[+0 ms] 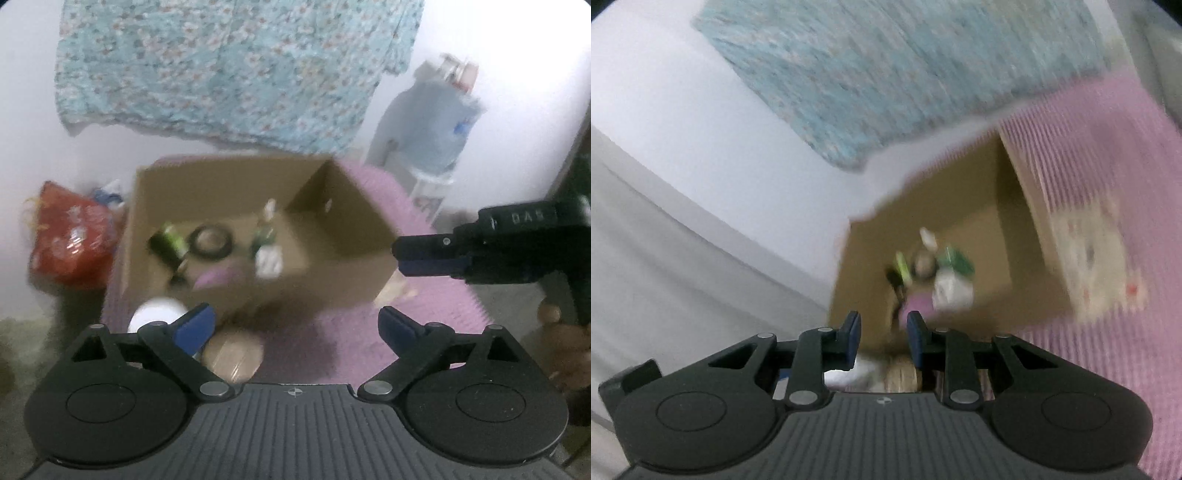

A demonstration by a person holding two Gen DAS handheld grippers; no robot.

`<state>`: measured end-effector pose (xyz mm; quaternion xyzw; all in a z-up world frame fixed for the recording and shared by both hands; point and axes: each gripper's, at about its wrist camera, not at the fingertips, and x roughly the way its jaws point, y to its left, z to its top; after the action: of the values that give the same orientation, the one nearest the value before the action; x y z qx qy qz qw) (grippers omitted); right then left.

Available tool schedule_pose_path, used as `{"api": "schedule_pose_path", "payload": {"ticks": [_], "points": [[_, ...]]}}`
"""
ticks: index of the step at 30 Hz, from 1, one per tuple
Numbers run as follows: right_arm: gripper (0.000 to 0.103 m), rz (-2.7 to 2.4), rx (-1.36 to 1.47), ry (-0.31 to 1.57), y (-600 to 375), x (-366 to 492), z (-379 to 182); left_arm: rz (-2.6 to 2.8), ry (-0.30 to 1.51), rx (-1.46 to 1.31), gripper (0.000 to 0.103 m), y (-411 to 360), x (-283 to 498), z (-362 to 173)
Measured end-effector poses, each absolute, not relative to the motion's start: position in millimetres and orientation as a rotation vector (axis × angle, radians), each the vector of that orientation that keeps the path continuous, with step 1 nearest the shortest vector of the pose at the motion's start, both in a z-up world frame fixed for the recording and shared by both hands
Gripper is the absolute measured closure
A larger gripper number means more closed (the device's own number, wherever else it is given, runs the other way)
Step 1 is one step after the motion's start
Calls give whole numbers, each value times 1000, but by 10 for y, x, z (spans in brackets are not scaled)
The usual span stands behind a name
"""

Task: Organize rigid objects
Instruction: 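Grasp the gold round jar with the right tool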

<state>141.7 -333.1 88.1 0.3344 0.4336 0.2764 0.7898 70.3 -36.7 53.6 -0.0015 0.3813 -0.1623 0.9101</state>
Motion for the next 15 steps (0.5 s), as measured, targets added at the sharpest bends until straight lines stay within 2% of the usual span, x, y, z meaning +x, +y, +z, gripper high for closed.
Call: {"api": "schedule_pose_path", "payload": {"ticks": [5,9,15], "points": [[74,580,741,1069,-3037,1343,438,-254,849,74,9,-370,631,74],[74,593,697,1141,-2729,1423,254,-233,886,90,17,-383,721,-227],[73,601,626,1218,-2324,1634,1,-194,871,86,20,-338,832,-411]]}}
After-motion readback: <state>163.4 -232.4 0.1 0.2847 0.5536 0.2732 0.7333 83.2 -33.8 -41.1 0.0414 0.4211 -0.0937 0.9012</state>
